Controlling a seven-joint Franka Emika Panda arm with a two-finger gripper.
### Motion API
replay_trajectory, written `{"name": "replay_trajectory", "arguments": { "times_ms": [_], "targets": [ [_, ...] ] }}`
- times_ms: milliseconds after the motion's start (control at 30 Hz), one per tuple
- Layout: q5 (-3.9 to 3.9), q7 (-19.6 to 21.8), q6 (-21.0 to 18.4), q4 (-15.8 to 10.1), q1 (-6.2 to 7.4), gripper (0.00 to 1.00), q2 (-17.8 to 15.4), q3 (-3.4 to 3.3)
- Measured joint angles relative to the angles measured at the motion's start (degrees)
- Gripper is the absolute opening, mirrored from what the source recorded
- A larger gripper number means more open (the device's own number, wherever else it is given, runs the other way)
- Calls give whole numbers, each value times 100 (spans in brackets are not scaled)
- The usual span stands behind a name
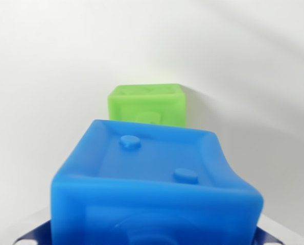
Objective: Stack cube
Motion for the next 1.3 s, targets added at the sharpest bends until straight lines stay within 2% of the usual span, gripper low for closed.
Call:
{"name": "replay_trajectory", "arguments": {
  "times_ms": [233,500,1000,1033,1300],
  "targets": [
    [5,-21,301,0,0,0,355,5],
    [27,-35,558,18,0,0,615,14],
    [51,-52,812,50,-6,0,897,27],
    [52,-53,817,52,-7,100,905,27],
    [54,-55,821,55,-7,100,911,28]
  ]
}}
